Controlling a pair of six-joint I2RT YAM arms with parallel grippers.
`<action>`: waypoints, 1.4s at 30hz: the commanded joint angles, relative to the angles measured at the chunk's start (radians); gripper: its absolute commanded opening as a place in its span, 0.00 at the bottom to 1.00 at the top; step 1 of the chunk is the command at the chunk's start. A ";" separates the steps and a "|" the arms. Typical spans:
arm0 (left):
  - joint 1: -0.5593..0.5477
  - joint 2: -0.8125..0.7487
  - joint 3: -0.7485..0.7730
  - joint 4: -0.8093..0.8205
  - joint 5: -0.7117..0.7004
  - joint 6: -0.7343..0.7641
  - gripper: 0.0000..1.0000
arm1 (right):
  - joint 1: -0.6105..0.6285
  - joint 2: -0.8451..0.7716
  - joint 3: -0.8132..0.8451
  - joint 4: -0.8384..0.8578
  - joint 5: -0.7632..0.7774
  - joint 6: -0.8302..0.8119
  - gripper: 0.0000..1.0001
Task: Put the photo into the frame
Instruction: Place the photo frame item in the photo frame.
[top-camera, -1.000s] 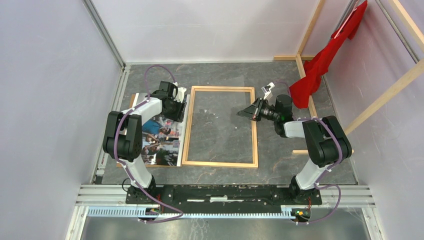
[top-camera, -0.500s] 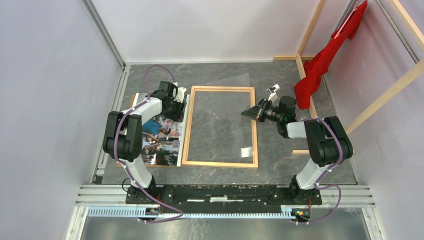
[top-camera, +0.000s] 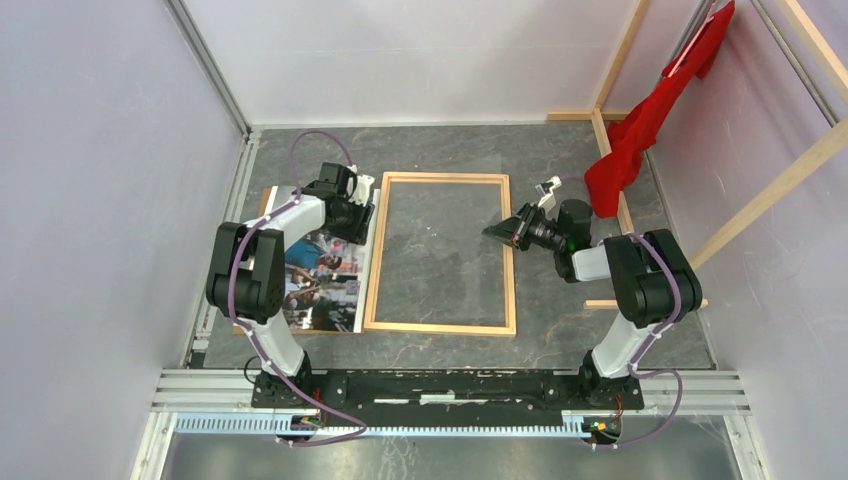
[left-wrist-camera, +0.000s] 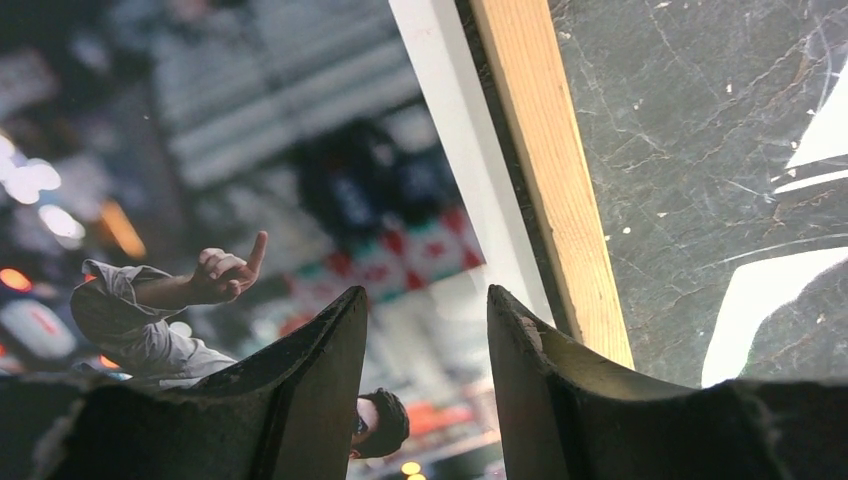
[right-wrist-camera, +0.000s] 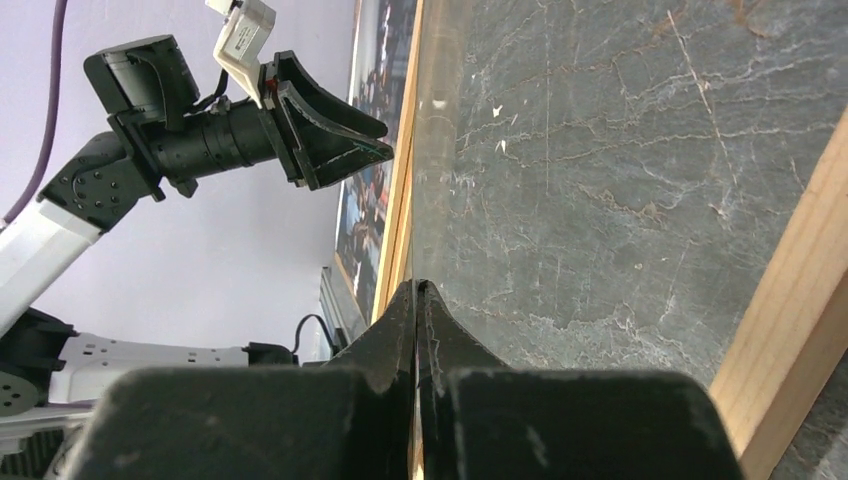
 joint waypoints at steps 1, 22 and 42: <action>-0.016 -0.019 -0.003 0.014 0.038 -0.025 0.54 | 0.001 0.023 -0.010 0.091 -0.026 0.095 0.00; -0.027 -0.017 -0.018 0.024 0.098 -0.021 0.33 | 0.066 -0.077 0.037 0.096 0.002 0.218 0.00; -0.030 -0.011 -0.035 0.039 0.091 -0.016 0.27 | 0.133 -0.075 0.026 0.329 0.069 0.459 0.00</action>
